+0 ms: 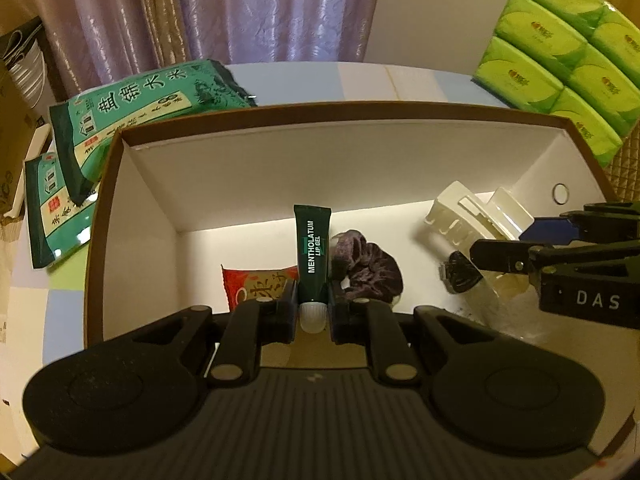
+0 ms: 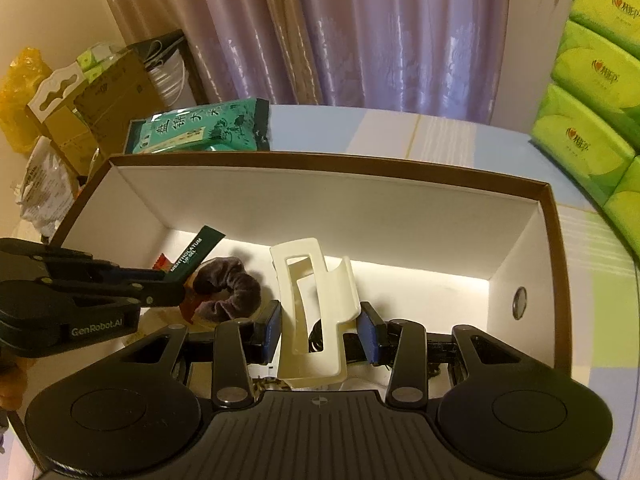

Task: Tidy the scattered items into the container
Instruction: 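Carry the green tube and claw clip into the box and open both tools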

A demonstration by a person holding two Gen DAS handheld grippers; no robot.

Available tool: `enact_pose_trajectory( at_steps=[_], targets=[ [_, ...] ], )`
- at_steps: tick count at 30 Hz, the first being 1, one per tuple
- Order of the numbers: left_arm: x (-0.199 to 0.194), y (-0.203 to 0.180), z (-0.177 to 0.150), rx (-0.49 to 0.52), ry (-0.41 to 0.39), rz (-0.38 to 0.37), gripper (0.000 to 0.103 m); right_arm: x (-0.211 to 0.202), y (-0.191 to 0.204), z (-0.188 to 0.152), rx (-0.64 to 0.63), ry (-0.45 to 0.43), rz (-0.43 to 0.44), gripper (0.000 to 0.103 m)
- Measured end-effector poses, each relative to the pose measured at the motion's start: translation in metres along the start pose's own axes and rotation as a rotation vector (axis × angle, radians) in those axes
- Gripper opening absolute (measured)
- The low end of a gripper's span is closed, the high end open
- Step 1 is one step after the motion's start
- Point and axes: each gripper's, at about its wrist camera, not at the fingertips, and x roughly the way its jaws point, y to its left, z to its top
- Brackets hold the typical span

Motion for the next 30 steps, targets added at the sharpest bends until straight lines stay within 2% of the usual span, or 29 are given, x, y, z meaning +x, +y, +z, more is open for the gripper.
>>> enact_pose_trajectory(
  at_steps=[21, 23, 24, 25, 30],
  targets=[
    [-0.008, 0.0, 0.008, -0.035, -0.035, 0.012, 0.02, 0.022, 0.01, 0.007, -0.028, 0.017, 0.019, 0.039],
    [-0.009, 0.001, 0.008, -0.041, -0.037, 0.012, 0.023, 0.021, 0.01, 0.008, -0.023, 0.001, 0.005, 0.052],
    [-0.01, 0.002, 0.007, -0.048, -0.037, 0.016, 0.025, 0.019, 0.01, 0.008, -0.017, -0.007, 0.005, 0.065],
    [-0.01, 0.002, 0.007, -0.048, -0.038, 0.016, 0.025, 0.017, 0.01, 0.008, -0.014, -0.016, 0.006, 0.069],
    [-0.016, 0.005, 0.005, -0.062, -0.043, 0.016, 0.031, 0.003, 0.013, 0.001, -0.058, -0.039, -0.003, 0.075]
  ],
)
